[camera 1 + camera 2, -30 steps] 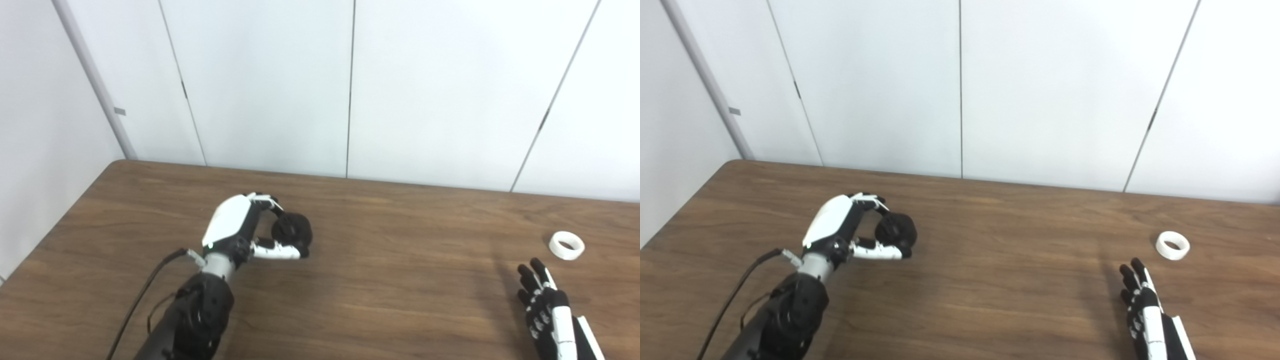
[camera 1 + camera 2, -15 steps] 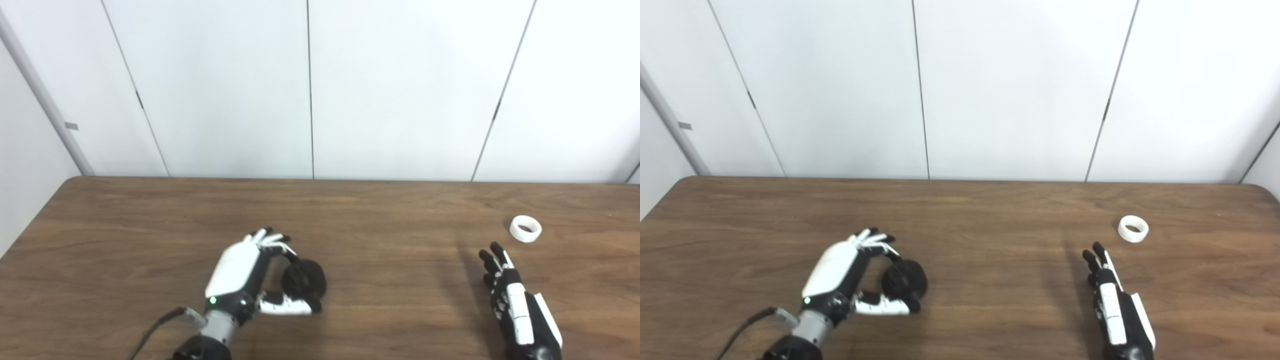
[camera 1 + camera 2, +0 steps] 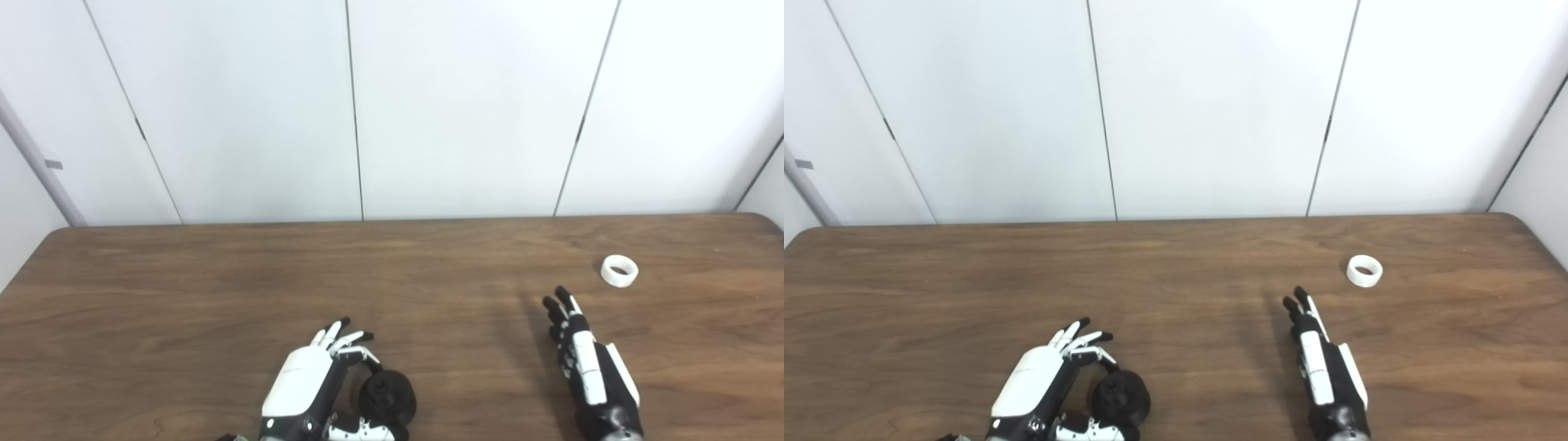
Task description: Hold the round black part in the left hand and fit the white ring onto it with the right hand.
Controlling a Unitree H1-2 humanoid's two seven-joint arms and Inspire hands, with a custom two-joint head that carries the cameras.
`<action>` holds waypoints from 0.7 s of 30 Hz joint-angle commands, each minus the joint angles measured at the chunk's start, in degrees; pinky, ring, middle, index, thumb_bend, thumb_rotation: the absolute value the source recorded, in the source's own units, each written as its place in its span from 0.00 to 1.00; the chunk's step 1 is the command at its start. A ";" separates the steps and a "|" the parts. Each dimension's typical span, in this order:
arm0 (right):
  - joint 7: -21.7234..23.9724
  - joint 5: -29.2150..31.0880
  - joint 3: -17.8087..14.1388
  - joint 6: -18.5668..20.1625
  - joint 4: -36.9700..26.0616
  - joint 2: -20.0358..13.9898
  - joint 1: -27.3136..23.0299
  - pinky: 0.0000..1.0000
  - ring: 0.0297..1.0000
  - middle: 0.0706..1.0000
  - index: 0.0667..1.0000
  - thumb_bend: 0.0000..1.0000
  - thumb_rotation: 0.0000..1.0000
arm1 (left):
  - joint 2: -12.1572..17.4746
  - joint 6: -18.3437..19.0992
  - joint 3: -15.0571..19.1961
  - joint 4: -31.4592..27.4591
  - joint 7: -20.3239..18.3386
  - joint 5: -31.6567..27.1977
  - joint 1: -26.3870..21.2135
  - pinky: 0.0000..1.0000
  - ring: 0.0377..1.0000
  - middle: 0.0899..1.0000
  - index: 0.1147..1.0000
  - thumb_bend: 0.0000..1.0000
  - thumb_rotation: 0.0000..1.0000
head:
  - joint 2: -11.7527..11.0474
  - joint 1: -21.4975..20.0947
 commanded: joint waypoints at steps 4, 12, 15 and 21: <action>-0.65 -0.95 0.29 1.33 -4.31 0.75 -1.63 1.00 1.00 0.96 0.99 0.60 1.00 | -0.39 -2.65 -0.95 0.14 0.45 1.59 0.97 1.00 1.00 0.86 0.42 0.52 0.06 | 1.10 -0.86; -0.73 -1.73 0.56 2.00 -4.99 0.54 -1.67 1.00 1.00 0.96 0.99 0.61 1.00 | -0.76 -5.51 -1.38 2.82 2.37 2.71 2.47 1.00 0.99 0.85 0.42 0.52 0.05 | 2.19 -1.42; -0.79 -1.72 0.39 2.25 -5.14 0.39 -1.72 1.00 1.00 0.95 0.99 0.61 1.00 | -0.93 -6.04 -1.33 3.28 2.75 3.27 2.85 1.00 0.99 0.85 0.42 0.52 0.05 | 2.63 -1.67; -0.55 -0.68 -0.11 3.71 -6.38 0.09 -1.66 1.00 1.00 0.95 0.99 0.60 1.00 | -0.76 -6.35 -1.56 3.83 2.60 4.25 3.33 1.00 0.99 0.85 0.42 0.52 0.05 | 3.48 -1.93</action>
